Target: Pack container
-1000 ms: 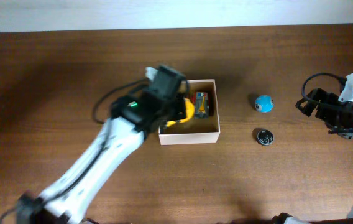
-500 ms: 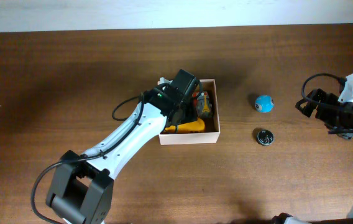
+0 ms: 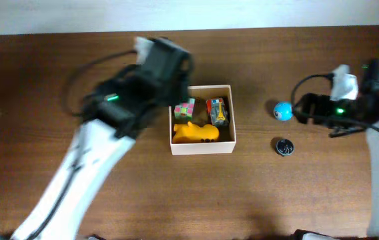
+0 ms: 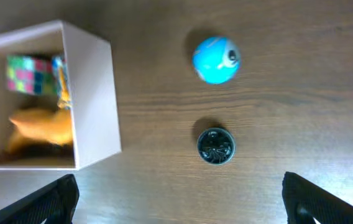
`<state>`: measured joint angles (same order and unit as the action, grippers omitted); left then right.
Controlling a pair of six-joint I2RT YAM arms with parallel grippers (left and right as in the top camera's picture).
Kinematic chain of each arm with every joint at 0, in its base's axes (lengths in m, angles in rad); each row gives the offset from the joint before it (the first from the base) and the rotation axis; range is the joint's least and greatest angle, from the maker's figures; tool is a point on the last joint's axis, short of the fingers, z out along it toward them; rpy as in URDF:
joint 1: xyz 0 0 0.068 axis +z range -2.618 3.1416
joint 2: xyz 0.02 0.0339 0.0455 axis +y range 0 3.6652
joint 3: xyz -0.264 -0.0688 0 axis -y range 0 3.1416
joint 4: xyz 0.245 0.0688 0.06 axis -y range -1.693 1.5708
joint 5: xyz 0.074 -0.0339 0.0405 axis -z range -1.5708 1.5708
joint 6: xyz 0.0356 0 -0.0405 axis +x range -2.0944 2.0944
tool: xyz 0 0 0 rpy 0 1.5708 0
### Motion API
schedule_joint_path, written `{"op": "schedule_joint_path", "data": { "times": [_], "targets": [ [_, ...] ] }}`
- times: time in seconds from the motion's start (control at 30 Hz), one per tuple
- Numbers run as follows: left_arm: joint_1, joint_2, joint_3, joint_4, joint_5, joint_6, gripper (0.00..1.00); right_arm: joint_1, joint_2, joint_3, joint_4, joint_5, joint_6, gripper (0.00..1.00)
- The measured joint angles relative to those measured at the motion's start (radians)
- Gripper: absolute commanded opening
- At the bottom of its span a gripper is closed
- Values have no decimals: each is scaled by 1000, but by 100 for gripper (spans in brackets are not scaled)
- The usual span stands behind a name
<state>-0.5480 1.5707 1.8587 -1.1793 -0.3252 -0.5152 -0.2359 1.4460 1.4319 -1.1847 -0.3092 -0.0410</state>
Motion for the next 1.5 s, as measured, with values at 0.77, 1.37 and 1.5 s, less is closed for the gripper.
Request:
{"op": "schedule_joint_path", "data": {
  "times": [0.77,1.37,1.5],
  "targets": [
    [436,-95,10,-202,-173,108,99,111,514,1,308,201,92,81],
    [436,-95,10,-202,-173,108,99,114,595,21,303,208,93,40],
    [436,-95,10,-202,-173,108,99,137,565,89,209,210,94,40]
  ]
}}
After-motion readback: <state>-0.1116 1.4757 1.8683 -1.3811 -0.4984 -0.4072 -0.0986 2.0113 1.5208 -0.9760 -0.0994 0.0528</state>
